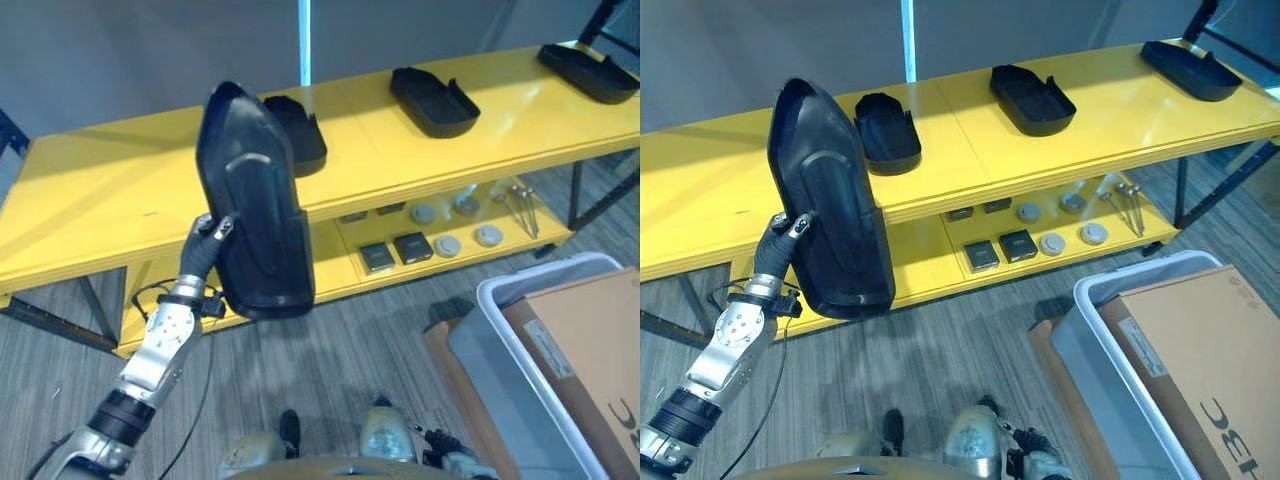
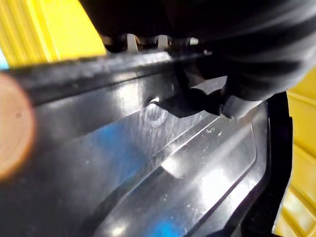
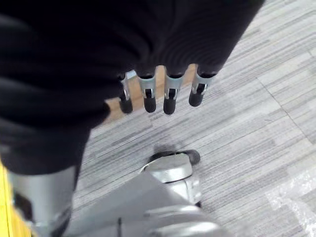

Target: Move parts from the plastic box to the shelf.

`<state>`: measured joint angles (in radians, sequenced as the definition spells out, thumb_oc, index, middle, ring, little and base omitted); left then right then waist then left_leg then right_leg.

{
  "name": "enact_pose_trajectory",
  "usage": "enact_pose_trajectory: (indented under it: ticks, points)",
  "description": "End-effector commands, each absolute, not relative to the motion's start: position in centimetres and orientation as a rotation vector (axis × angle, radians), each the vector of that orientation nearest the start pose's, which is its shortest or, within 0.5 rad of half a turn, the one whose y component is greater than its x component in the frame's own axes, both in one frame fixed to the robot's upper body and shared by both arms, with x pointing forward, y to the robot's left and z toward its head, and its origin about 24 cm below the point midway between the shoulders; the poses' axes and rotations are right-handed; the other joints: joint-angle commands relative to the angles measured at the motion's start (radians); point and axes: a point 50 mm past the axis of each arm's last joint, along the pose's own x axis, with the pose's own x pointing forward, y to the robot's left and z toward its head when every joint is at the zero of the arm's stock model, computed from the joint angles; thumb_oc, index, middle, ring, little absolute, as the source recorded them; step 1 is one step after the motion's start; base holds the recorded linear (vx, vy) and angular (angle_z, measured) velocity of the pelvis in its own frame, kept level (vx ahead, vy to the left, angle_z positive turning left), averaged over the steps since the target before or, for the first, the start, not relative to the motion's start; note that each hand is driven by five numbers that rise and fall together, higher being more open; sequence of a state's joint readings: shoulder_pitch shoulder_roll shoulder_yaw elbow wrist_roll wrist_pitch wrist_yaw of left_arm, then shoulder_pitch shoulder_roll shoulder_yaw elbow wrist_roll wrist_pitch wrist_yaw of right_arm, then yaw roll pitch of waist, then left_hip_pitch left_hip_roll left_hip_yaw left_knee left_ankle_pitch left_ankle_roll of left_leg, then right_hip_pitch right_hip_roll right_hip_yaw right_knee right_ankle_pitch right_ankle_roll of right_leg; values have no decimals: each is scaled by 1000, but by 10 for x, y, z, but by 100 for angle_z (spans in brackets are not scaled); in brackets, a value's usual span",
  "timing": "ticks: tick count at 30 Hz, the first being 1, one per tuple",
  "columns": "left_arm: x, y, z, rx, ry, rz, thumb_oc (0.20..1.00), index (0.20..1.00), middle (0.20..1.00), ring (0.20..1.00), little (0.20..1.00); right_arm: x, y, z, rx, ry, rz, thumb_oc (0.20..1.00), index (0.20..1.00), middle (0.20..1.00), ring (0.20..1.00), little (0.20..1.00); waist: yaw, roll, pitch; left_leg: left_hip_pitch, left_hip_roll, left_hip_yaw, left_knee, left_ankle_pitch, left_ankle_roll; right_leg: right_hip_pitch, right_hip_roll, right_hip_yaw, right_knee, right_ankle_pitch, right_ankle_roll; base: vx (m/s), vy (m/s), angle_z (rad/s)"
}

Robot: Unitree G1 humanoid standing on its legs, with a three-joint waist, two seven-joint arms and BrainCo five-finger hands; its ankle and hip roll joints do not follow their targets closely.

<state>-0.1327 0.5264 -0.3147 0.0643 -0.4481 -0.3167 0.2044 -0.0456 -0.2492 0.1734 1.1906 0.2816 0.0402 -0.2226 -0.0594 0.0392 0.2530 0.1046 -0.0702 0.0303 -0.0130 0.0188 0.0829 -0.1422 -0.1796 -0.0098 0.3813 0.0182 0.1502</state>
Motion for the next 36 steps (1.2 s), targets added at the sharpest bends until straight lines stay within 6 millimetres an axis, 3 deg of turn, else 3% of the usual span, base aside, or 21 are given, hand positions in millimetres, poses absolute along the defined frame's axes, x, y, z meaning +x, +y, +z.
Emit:
enact_pose_trajectory:
  ticks: [1,4,8,11,12,14,16,18,21,23,24,25,28,30,31,33,35,36]
  points:
    - [270,181,120,-52,-438,-107,200,200,200,200,200,103,-268,-149,-252,1189,-411,1000,1000,1000,1000,1000,-9,-4,-35,-10,-1,-18,-12,-69,-25,50,159,-83,-167,32,-51,216,78,-17]
    - [270,175,120,-65,-453,-105,200,200,200,200,200,100,-274,-148,-249,1203,-400,1000,1000,1000,1000,1000,-21,-20,-46,9,-38,-39,-17,-90,-18,24,197,-82,-258,76,-60,207,4,-6]
    - [268,170,123,-51,-482,-105,200,200,200,200,200,98,-273,-149,-284,1216,-297,1000,1000,1000,1000,1000,-28,-25,-54,13,-62,-69,-5,-106,-9,29,222,-51,-312,82,-79,141,-68,15]
    - [267,176,123,-81,-492,-87,200,200,200,200,200,103,-268,-149,-302,1188,-258,1000,1000,1000,1000,1000,-20,-29,-62,-19,-81,-58,118,-139,-17,56,218,-48,-311,54,-107,143,-22,27]
    - [268,174,123,-71,-493,-108,200,200,200,200,200,105,-271,-148,-261,1182,-300,1000,1000,1000,1000,1000,-8,-34,-54,-82,-64,-15,268,-89,-52,112,196,-71,-328,43,-125,119,51,15]
    - [269,172,122,-77,-496,-115,200,200,200,200,200,110,-276,-145,-206,1150,-343,1000,1000,1000,1000,1000,-7,-38,-47,-134,-5,43,332,-43,-84,155,177,-86,-338,32,-134,156,130,35]
    - [268,176,122,-85,-508,-55,200,200,200,200,200,121,-276,-142,-223,1132,-271,1000,1000,1000,1000,1000,-4,-27,-47,-135,73,63,234,-7,-108,193,167,-55,-354,19,-125,221,309,57]
    - [267,179,123,-92,-513,-21,200,200,200,200,200,123,-275,-142,-216,1151,-229,1000,1000,1000,1000,1000,2,-23,-49,-130,100,58,166,27,-125,208,165,-39,-366,14,-120,152,228,-3]
    - [264,185,128,-117,-527,57,200,200,200,200,200,116,-278,-143,-177,1248,-162,1000,1000,1000,1000,1000,29,-18,-45,-186,197,52,65,162,-184,271,147,-16,-408,1,-111,196,283,-25]
    - [264,186,129,-123,-534,85,200,200,200,200,200,112,-281,-144,-190,1288,-154,1000,1000,1000,1000,1000,38,-15,-40,-203,221,41,57,187,-195,285,134,-16,-403,-10,-107,159,291,-9]
    - [264,186,130,-122,-540,96,200,200,200,200,200,110,-283,-144,-198,1305,-154,1000,1000,1000,1000,1000,41,-14,-39,-206,227,39,56,187,-195,288,128,-16,-398,-15,-104,156,426,-27]
    - [265,186,132,-107,-552,105,200,200,200,200,200,109,-284,-144,-209,1328,-162,1000,1000,1000,1000,1000,44,-16,-45,-181,216,59,45,113,-179,282,101,-35,-360,-37,-101,120,431,-25]
    - [267,184,137,-41,-565,103,200,200,200,200,200,102,-281,-146,-184,1341,-198,1000,1000,1000,1000,1000,55,-11,-46,-155,175,45,67,39,-147,264,64,-74,-272,-72,-88,113,339,-7]
    - [269,184,141,4,-572,99,200,200,200,200,200,100,-275,-150,-200,1356,-198,1000,1000,1000,1000,1000,68,-5,-49,-137,146,32,59,19,-123,258,47,-96,-224,-90,-74,126,263,15]
    - [271,187,145,28,-571,102,200,200,200,200,200,95,-269,-153,-229,1362,-199,1000,1000,1000,1000,1000,73,3,-48,-114,122,18,40,13,-102,228,17,-115,-161,-70,-55,160,327,29]
    - [270,193,150,65,-571,114,200,200,200,200,200,91,-263,-156,-218,1366,-205,1000,1000,1000,1000,1000,75,12,-42,-78,101,1,23,-4,-82,145,-37,-115,-40,26,-27,134,234,38]
    - [268,199,151,83,-573,126,200,200,200,200,200,93,-259,-156,-213,1357,-200,1000,1000,1000,1000,1000,69,14,-35,-54,97,0,1,-8,-73,112,-18,-95,-18,41,-21,101,100,40]
    - [267,203,151,93,-578,134,200,200,200,200,200,93,-258,-157,-212,1359,-193,1000,1000,1000,1000,1000,58,16,-31,-42,89,-11,-23,-6,-67,100,28,-80,-42,28,-23,154,67,35]
